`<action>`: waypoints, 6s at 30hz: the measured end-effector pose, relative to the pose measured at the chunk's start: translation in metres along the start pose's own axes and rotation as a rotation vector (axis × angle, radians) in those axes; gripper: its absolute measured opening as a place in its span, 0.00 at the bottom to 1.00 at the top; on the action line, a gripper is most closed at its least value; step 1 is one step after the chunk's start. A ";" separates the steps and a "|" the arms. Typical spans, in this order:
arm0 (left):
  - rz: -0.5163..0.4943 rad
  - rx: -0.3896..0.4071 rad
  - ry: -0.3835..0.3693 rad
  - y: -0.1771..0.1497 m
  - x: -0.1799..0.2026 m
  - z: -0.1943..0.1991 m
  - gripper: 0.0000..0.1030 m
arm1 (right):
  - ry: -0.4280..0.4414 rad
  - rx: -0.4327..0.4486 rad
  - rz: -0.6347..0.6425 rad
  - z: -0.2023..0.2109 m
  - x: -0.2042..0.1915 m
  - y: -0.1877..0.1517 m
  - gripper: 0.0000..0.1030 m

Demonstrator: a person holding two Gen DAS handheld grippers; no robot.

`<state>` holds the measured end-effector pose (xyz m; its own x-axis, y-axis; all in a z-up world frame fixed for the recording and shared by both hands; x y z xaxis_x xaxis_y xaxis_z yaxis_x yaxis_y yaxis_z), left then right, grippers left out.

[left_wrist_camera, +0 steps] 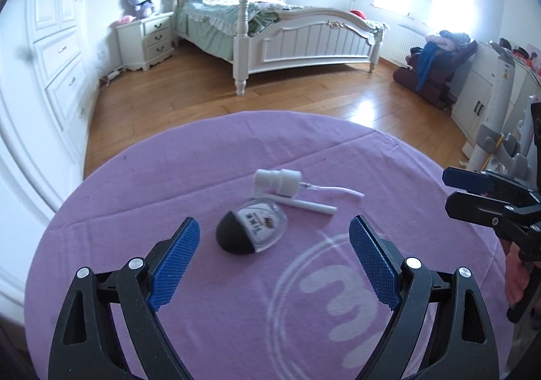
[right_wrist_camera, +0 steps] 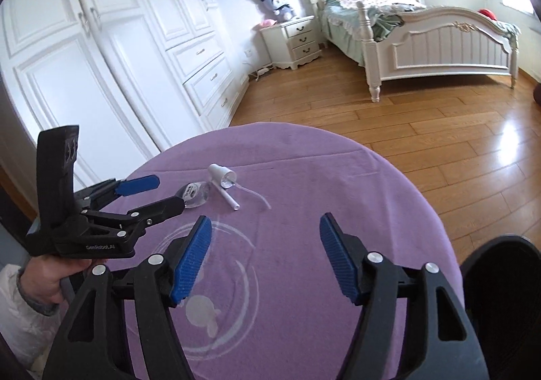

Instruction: Collect trash

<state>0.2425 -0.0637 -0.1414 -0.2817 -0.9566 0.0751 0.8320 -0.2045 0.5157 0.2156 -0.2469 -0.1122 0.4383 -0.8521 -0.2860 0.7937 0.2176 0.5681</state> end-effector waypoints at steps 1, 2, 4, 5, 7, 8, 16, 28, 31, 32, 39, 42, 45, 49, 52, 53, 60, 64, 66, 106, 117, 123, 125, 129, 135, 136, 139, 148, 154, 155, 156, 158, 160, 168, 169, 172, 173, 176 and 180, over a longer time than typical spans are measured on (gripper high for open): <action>-0.012 -0.014 0.002 0.002 -0.006 -0.004 0.81 | -0.003 -0.013 0.029 -0.006 -0.006 0.004 0.56; -0.025 -0.032 0.001 0.003 -0.012 -0.009 0.77 | -0.007 -0.026 0.054 -0.012 -0.010 0.008 0.53; -0.045 -0.058 -0.009 0.006 -0.019 -0.017 0.72 | -0.016 -0.048 0.094 -0.023 -0.018 0.016 0.53; -0.057 -0.070 -0.015 0.007 -0.022 -0.022 0.71 | -0.023 -0.060 0.111 -0.029 -0.021 0.020 0.53; -0.085 -0.089 -0.019 0.009 -0.027 -0.028 0.67 | -0.039 -0.082 0.147 -0.039 -0.026 0.027 0.53; -0.098 -0.097 -0.028 0.009 -0.027 -0.032 0.62 | -0.048 -0.092 0.167 -0.044 -0.029 0.030 0.53; -0.103 -0.081 -0.008 0.013 -0.036 -0.035 0.41 | -0.092 -0.188 0.284 -0.086 -0.041 0.043 0.53; 0.020 -0.016 -0.015 0.000 -0.055 -0.014 0.41 | -0.063 -0.187 0.282 -0.092 -0.066 0.045 0.24; 0.053 0.024 -0.001 -0.005 -0.055 0.001 0.41 | -0.004 -0.124 0.200 -0.073 -0.064 0.044 0.24; 0.061 0.040 0.004 -0.007 -0.054 0.008 0.41 | 0.019 -0.094 0.172 -0.063 -0.062 0.042 0.24; 0.046 0.146 0.033 -0.007 -0.012 0.057 0.41 | 0.081 0.089 0.024 0.010 -0.041 0.023 0.24; 0.016 0.178 0.029 -0.003 0.018 0.071 0.41 | 0.054 0.153 -0.022 0.041 -0.024 0.010 0.24; -0.019 0.197 0.008 0.003 0.053 0.079 0.41 | 0.016 0.205 -0.071 0.069 -0.002 -0.004 0.24; -0.070 0.210 -0.024 0.010 0.102 0.081 0.41 | -0.038 0.259 -0.129 0.097 0.028 -0.023 0.24; -0.105 0.207 -0.054 0.011 0.140 0.077 0.41 | -0.070 0.285 -0.169 0.114 0.048 -0.038 0.24; -0.118 0.204 -0.064 0.011 0.152 0.075 0.41 | -0.084 0.293 -0.178 0.119 0.055 -0.043 0.24; -0.201 0.196 -0.123 0.010 0.229 0.057 0.41 | -0.180 0.325 -0.264 0.142 0.102 -0.081 0.24; -0.239 0.180 -0.161 0.011 0.266 0.041 0.41 | -0.221 0.325 -0.328 0.148 0.132 -0.103 0.24; -0.259 0.172 -0.178 0.010 0.284 0.034 0.41 | -0.234 0.324 -0.359 0.150 0.146 -0.113 0.24; -0.373 0.194 -0.313 0.023 0.374 0.012 0.94 | -0.361 0.202 -0.582 0.146 0.216 -0.179 0.64; -0.142 0.234 -0.179 -0.013 0.237 0.056 0.95 | -0.251 0.194 -0.427 0.120 0.117 -0.123 0.80; 0.058 0.260 0.038 -0.049 0.123 0.087 0.95 | -0.206 0.212 -0.311 0.095 0.035 -0.087 0.93; 0.118 0.273 0.110 -0.062 0.090 0.096 0.95 | -0.227 0.220 -0.281 0.085 0.007 -0.079 0.95; 0.216 0.322 0.231 -0.091 0.043 0.116 0.95 | -0.296 0.250 -0.210 0.067 -0.044 -0.073 0.95; 0.258 0.369 0.298 -0.112 0.012 0.133 0.95 | -0.326 0.296 -0.172 0.052 -0.084 -0.072 0.95; 0.267 0.373 0.301 -0.114 0.008 0.134 0.95 | -0.347 0.313 -0.165 0.052 -0.089 -0.073 0.95; 0.302 0.361 0.313 -0.120 -0.002 0.132 0.95 | -0.413 0.363 -0.134 0.055 -0.101 -0.080 0.95; 0.269 0.376 0.281 -0.118 0.006 0.132 0.95 | -0.459 0.385 -0.146 0.055 -0.102 -0.078 0.95; 0.246 0.377 0.309 -0.119 0.017 0.130 0.95 | -0.465 0.365 -0.135 0.049 -0.105 -0.075 0.95; 0.250 0.376 0.314 -0.119 0.016 0.130 0.95 | -0.468 0.366 -0.130 0.048 -0.107 -0.076 0.95; 0.253 0.376 0.314 -0.120 0.017 0.129 0.95 | -0.470 0.367 -0.125 0.049 -0.109 -0.076 0.95; 0.255 0.378 0.313 -0.123 0.019 0.130 0.95 | -0.470 0.373 -0.118 0.050 -0.111 -0.076 0.95; 0.254 0.380 0.312 -0.123 0.019 0.130 0.95 | -0.469 0.382 -0.117 0.050 -0.112 -0.078 0.95; 0.249 0.376 0.319 -0.123 0.020 0.129 0.95 | -0.459 0.396 -0.123 0.053 -0.111 -0.080 0.95; 0.250 0.376 0.318 -0.123 0.020 0.129 0.95 | -0.458 0.397 -0.122 0.052 -0.112 -0.080 0.95; 0.253 0.375 0.311 -0.123 0.019 0.129 0.95 | -0.456 0.399 -0.122 0.052 -0.112 -0.081 0.95; 0.254 0.374 0.307 -0.123 0.019 0.129 0.95 | -0.455 0.400 -0.122 0.052 -0.112 -0.081 0.95; 0.258 0.373 0.300 -0.122 0.016 0.129 0.95 | -0.456 0.402 -0.123 0.052 -0.113 -0.081 0.95; 0.262 0.371 0.300 -0.122 0.015 0.128 0.95 | -0.455 0.404 -0.122 0.053 -0.114 -0.082 0.95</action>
<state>0.0755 -0.0262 -0.0939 0.1061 -0.9941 0.0225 0.6163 0.0835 0.7831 0.0783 -0.1928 -0.0853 0.0601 -0.9964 -0.0602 0.5650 -0.0157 0.8250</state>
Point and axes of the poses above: each gripper's, at about its wrist camera, not at the fingertips, and z roughly against the way its jaws point, x to its right, y to its top, the point moved 2 cm from there along -z, roughly the way its jaws point, and after that the axes turned 12 degrees about -x, right-handed, at the moved point
